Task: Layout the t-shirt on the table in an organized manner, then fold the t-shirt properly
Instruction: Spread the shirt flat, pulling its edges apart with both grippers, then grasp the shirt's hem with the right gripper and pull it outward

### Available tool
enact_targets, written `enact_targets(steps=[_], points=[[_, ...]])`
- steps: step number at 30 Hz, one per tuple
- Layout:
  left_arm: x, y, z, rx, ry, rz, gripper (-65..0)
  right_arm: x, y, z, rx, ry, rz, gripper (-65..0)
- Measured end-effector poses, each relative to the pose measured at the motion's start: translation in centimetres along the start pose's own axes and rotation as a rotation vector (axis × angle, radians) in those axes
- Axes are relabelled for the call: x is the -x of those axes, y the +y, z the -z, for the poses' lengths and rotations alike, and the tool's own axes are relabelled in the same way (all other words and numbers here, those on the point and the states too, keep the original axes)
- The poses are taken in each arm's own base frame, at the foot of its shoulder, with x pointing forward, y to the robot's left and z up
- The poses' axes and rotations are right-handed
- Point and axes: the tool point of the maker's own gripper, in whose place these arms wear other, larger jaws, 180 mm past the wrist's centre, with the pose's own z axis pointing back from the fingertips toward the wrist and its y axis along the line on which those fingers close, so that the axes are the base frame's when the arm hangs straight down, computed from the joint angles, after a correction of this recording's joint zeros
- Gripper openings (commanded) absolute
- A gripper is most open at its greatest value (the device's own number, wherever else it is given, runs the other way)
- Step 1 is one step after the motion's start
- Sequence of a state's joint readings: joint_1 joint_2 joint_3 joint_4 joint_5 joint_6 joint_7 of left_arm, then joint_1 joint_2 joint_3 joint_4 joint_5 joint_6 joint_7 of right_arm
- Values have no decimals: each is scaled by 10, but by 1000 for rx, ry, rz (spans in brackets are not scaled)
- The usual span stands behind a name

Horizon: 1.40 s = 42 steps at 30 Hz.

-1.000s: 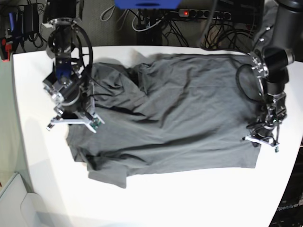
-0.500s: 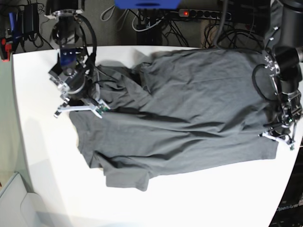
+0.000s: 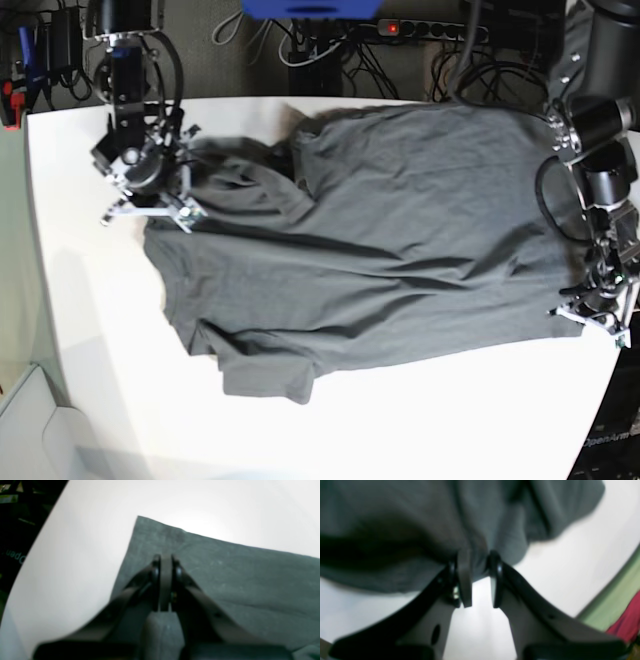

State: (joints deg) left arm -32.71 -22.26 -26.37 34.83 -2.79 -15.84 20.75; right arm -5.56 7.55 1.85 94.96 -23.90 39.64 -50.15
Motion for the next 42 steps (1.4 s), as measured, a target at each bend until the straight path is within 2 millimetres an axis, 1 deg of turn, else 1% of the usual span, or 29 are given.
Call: enact_targets(steps=[2, 4, 6, 7, 9, 11, 12, 14, 15, 18, 19, 21, 22, 24, 26, 27, 29, 31, 32, 33, 34, 36, 38, 39, 42], points=[[2, -7, 1, 11, 1, -7, -645, 21, -13, 0, 25, 48, 30, -544], [7, -18, 3, 30, 9, -12, -645, 44, -18, -2, 40, 87, 41, -544], [10, -24, 4, 48, 13, -11, -645, 59, -25, -4, 56, 119, 48, -544], [13, -22, 4, 43, 17, -11, -645, 65, -28, -4, 63, 138, 56, -544], [19, -23, 4, 33, 26, -17, -645, 75, -35, -6, 78, 160, 70, -544], [24, -34, 4, 55, 33, -15, -645, 82, -39, -7, 85, 174, 92, -544], [23, -40, 4, 64, 29, -16, -645, 84, -40, -9, 89, 177, 102, -544], [20, -45, 4, 76, 18, -15, -645, 85, -41, -15, 100, 188, 102, -542], [18, -46, 3, 79, 21, -15, -645, 81, -45, -19, 114, 174, 98, -542], [32, -49, -3, 71, 136, -4, -643, 61, -58, -31, 166, 117, 106, -543], [32, -53, -6, 81, 150, 5, -643, 54, -60, -34, 178, 93, 112, -543], [33, -65, -17, 106, 195, 10, -643, 37, -60, -43, 191, 32, 117, -543], [30, -70, -23, 125, 187, 1, -643, 33, -61, -46, 200, 17, 120, -543], [34, -79, -41, 169, 196, -2, -644, 27, -67, -52, 220, 7, 126, -543], [53, -80, -60, 180, 224, -5, -644, 19, -75, -56, 243, -16, 137, -544], [68, -82, -72, 184, 263, -2, -645, 16, -77, -56, 247, -21, 143, -544], [85, -88, -94, 209, 297, 25, -645, 11, -76, -56, 246, -31, 153, -544], [95, -95, -113, 226, 291, 46, -645, 6, -74, -56, 237, -50, 152, -544], [100, -95, -119, 230, 294, 53, -645, 4, -71, -55, 231, -52, 160, -544], [108, -92, -125, 220, 304, 61, -645, 3, -70, -55, 229, -48, 170, -544], [122, -88, -130, 211, 330, 66, -645, -2, -68, -55, 225, -52, 177, -544], [152, -79, -139, 194, 403, 72, -645, -22, -70, -56, 225, -101, 157, -544], [172, -71, -142, 182, 442, 57, -645, -44, -72, -59, 228, -149, 129, -544], [170, -67, -140, 179, 408, 30, -645, -56, -70, -61, 224, -172, 109, -544], [171, -50, -137, 146, 374, -10, -645, -89, -64, -62, 205, -234, 55, -544]])
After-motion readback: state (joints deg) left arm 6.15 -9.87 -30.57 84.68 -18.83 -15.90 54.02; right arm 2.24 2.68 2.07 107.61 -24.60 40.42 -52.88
